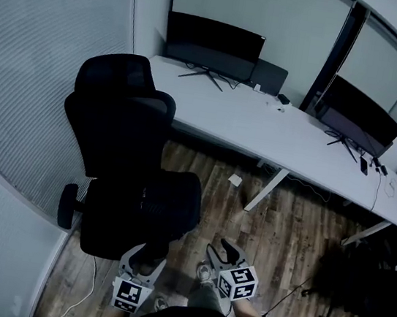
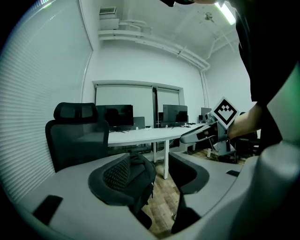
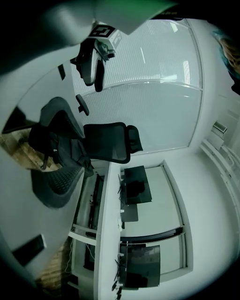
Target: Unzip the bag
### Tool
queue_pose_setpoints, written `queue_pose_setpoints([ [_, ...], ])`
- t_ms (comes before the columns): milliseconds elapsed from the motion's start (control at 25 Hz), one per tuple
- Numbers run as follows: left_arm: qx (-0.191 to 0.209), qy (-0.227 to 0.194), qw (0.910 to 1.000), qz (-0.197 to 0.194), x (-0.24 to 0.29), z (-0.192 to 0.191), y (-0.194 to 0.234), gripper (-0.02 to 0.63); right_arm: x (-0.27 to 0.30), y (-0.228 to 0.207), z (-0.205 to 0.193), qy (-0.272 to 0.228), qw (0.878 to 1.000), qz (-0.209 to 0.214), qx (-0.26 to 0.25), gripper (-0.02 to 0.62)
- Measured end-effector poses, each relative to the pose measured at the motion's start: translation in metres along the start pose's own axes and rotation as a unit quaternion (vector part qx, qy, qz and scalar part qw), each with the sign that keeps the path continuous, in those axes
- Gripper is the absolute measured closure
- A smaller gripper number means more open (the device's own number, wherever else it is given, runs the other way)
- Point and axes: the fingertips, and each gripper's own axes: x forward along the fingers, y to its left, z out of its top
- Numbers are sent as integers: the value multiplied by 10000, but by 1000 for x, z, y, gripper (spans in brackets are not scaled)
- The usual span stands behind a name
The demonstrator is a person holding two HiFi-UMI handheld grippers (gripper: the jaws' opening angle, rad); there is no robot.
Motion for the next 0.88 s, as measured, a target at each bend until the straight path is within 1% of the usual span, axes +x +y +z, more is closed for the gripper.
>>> queue_pose_setpoints([
  [280, 25, 37, 9995, 320, 55, 12, 11, 354, 36, -40, 4, 297, 9987, 360, -195, 417],
  [680, 60, 508, 9973, 525, 119, -6, 0, 354, 94, -86, -7, 726, 9923, 884, -479, 417],
  [880, 84, 738, 9952, 633, 146, -24, 0, 354, 123, -103, -26, 972, 9865, 1095, -729, 417],
])
